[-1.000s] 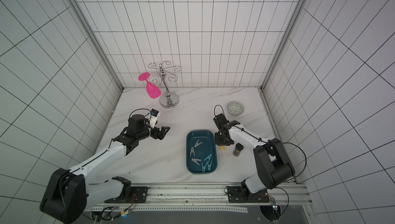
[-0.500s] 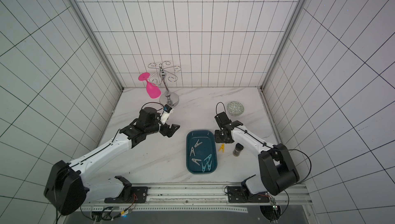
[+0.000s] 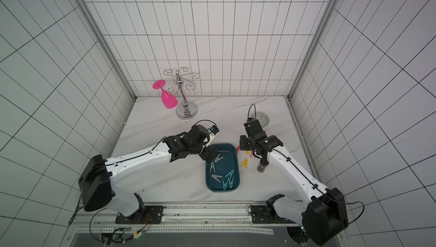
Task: Take the clothespins out of the storage box
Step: Pick up the clothespin from the storage box.
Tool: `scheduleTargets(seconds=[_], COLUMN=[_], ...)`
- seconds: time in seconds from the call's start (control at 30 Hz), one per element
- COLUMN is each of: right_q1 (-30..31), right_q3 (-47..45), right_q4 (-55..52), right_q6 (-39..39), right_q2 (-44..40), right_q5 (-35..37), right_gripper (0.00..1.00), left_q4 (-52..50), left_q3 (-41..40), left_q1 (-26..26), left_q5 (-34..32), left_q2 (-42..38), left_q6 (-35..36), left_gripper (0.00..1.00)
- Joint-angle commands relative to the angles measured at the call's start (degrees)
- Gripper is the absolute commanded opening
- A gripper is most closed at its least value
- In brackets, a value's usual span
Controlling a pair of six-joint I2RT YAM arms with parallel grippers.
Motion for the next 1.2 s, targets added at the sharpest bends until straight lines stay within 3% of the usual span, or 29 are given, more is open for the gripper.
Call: scheduleTargets(seconds=[0.0, 0.17, 0.53, 0.77, 1.0, 1.17], right_q1=[-0.68, -1.08, -1.18, -1.17, -1.17, -1.17], right_q3=[-1.68, -2.25, -1.94, -5.97, -8.16, -7.60], right_q4=[0.23, -0.53, -2.14, -2.48, -3.20, -3.29], right_q6=[-1.45, -1.61, -1.05, 2.90, 4.21, 3.69], right_q2=[-2.84, -4.17, -7.83, -13.74, -16.88, -16.77], right_q5=[3.11, 4.05, 4.31, 4.92, 5.85, 5.43], right_gripper=[0.50, 0.51, 0.48, 0.44, 0.42, 0.40], left_q4=[-5.67, -7.45, -8.62, -8.81, -7.71, -7.37], left_q3=[5.66, 10.48, 12.68, 13.09, 12.48, 13.17], left_q1=[-0.71, -3.48, -6.31, -6.31, -6.31, -6.31], left_q5=[-3.64, -5.85, -9.48, -8.23, -8.43, -8.35], left_q2=[5.08, 11.08, 19.12, 23.36, 25.06, 26.37], left_q6=[-6.92, -9.72, -12.23, -12.23, -11.58, -10.65], left_gripper=[0.86, 0.84, 0.77, 0.63, 0.61, 0.49])
